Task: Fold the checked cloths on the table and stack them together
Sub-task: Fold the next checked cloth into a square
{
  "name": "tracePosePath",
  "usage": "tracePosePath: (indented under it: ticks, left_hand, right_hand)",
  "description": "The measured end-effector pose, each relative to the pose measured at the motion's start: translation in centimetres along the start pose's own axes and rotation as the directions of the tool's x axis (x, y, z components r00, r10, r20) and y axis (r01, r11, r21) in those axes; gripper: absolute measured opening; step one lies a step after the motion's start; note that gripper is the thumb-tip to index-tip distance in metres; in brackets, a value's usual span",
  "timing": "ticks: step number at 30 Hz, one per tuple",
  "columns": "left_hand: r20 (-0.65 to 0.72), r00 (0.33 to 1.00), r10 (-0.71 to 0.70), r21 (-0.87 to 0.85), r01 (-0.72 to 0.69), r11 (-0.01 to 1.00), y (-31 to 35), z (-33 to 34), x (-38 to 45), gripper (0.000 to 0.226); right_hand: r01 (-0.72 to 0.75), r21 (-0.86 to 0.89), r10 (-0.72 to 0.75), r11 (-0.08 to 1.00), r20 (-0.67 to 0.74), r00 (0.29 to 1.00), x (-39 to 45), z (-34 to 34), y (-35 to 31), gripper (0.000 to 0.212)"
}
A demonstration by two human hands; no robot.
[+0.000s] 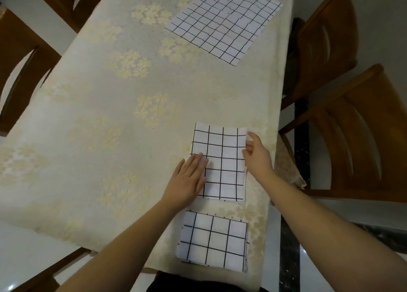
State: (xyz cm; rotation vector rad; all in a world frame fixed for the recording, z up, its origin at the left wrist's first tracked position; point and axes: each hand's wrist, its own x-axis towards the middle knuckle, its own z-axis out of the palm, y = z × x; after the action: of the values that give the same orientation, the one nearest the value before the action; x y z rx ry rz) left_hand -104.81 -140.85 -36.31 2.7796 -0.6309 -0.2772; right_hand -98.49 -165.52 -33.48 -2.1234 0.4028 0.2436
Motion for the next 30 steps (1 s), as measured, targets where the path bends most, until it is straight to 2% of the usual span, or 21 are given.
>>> tracePosePath:
  ticks: [2, 4, 6, 9, 11, 15, 22, 24, 26, 28, 30]
  left_hand:
    - [0.017, 1.0, -0.01, 0.055, 0.009, 0.998, -0.5, -0.2, 0.7, 0.059]
    - [0.03, 0.999, -0.017, 0.081, 0.015, 0.997, -0.7, -0.1, 1.1, 0.062]
    - [0.04, 0.999, -0.007, 0.102, 0.003, 0.995, -0.7, 0.3, 1.2, 0.062]
    - [0.059, 0.998, 0.017, 0.119, -0.024, 0.993, -0.8, 1.0, 1.0, 0.061]
    - [0.062, 0.998, 0.021, 0.122, -0.029, 0.992, -0.8, 1.2, 1.0, 0.061]
    - [0.062, 0.998, 0.014, 0.131, -0.022, 0.991, -0.6, 1.5, 1.0, 0.061]
    - [0.073, 0.992, -0.102, 0.072, 0.097, 0.993, 0.2, 1.3, 1.0, 0.062]
    - [0.039, 0.99, -0.133, 0.004, 0.133, 0.991, 0.4, 1.1, 1.1, 0.063]
    - [-0.005, 0.981, -0.194, -0.192, 0.189, 0.963, 0.5, 0.5, 1.6, 0.062]
    - [-0.067, 0.943, -0.326, -0.436, 0.266, 0.86, 0.6, -0.5, 2.3, 0.056]
    - [-0.101, 0.877, -0.471, -0.569, 0.337, 0.75, 0.7, -1.9, 3.3, 0.045]
  right_hand:
    - [0.049, -0.057, -0.05, 0.997, -0.015, 0.999, -0.1, 0.0, 0.2, 0.056]
    - [0.124, -0.197, -0.135, 0.972, -0.041, 0.99, -0.6, 0.2, 0.4, 0.054]
    - [0.24, -0.342, -0.266, 0.908, -0.03, 0.963, -1.5, 0.8, 0.6, 0.054]
    - [0.369, -0.521, -0.378, 0.77, 0.094, 0.921, -3.2, 2.4, 1.0, 0.055]
    - [0.386, -0.611, -0.377, 0.691, 0.151, 0.914, -4.1, 3.5, 1.4, 0.056]
    - [0.336, -0.68, -0.284, 0.652, 0.192, 0.939, -5.0, 4.2, 2.9, 0.063]
    - [0.166, -0.741, -0.148, 0.651, 0.09, 0.985, -5.0, 1.8, 5.1, 0.068]
    - [0.147, -0.741, -0.14, 0.655, 0.072, 0.988, -5.1, 1.2, 5.3, 0.071]
    - [0.136, -0.717, -0.132, 0.683, 0.062, 0.989, -5.2, 0.9, 5.4, 0.074]
    - [0.119, -0.664, -0.147, 0.738, 0.014, 0.989, -5.3, 0.6, 5.1, 0.072]
    - [0.081, -0.594, -0.132, 0.801, -0.043, 0.99, -5.2, 0.5, 4.7, 0.059]
